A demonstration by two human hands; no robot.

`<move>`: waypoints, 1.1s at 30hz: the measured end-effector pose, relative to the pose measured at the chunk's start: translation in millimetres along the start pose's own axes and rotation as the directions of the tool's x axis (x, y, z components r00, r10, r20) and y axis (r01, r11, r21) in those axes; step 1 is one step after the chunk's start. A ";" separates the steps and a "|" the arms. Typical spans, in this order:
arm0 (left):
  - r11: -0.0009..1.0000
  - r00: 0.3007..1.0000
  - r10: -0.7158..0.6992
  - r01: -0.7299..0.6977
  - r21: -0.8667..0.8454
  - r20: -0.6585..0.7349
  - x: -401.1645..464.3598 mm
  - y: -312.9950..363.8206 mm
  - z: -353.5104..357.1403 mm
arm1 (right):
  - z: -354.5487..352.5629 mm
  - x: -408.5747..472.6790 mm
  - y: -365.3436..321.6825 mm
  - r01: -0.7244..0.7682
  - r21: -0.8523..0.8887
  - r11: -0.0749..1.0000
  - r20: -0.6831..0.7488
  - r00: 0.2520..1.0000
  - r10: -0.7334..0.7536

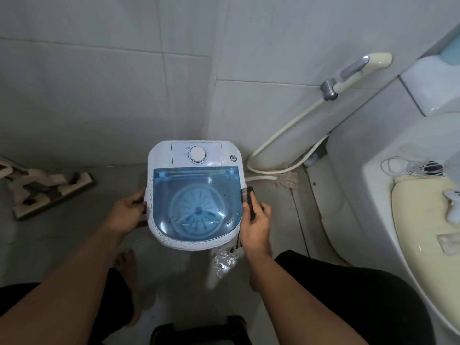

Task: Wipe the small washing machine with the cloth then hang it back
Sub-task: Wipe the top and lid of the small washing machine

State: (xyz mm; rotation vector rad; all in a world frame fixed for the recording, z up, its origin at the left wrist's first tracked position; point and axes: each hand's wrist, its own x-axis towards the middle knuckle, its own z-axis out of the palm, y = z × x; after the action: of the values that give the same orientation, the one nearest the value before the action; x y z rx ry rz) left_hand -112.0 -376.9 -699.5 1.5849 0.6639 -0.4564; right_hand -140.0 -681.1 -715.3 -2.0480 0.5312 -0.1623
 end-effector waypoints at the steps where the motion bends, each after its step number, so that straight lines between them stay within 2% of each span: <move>1: 1.000 1.000 -0.002 0.002 -0.004 0.003 0.9 -0.4 0.2 | 0.4 4.8 -0.1 0.013 0.004 1.000 0.003 1.000 -0.013; 12: 0.999 1.000 0.008 -0.009 -0.031 -0.027 12.4 9.7 -3.0 | 3.4 16.9 -7.8 -0.027 -0.002 1.000 0.050 0.998 0.027; 22: 0.999 0.999 0.012 -0.014 -0.044 -0.042 10.7 19.5 2.9 | -0.4 31.8 -15.0 -0.021 -0.105 0.994 0.089 0.996 0.031; 27: 0.998 0.999 0.020 -0.022 -0.057 -0.046 6.0 20.3 5.0 | 0.2 22.9 -4.3 0.076 -0.158 0.984 0.059 0.996 -0.067; 30: 0.999 0.999 0.028 -0.029 -0.017 -0.028 2.4 22.3 3.3 | -2.4 -6.7 5.1 0.083 -0.168 0.982 0.020 0.996 -0.081; 33: 0.999 0.999 0.039 -0.038 0.038 -0.032 5.1 21.5 1.4 | -5.4 -31.7 16.1 0.106 -0.323 0.941 0.002 0.994 -0.111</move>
State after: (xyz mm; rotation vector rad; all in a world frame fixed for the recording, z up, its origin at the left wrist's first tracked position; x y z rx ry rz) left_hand -93.9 -378.3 -686.7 1.6408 0.6518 -0.4171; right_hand -175.0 -678.6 -723.0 -2.4000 0.4785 -0.1662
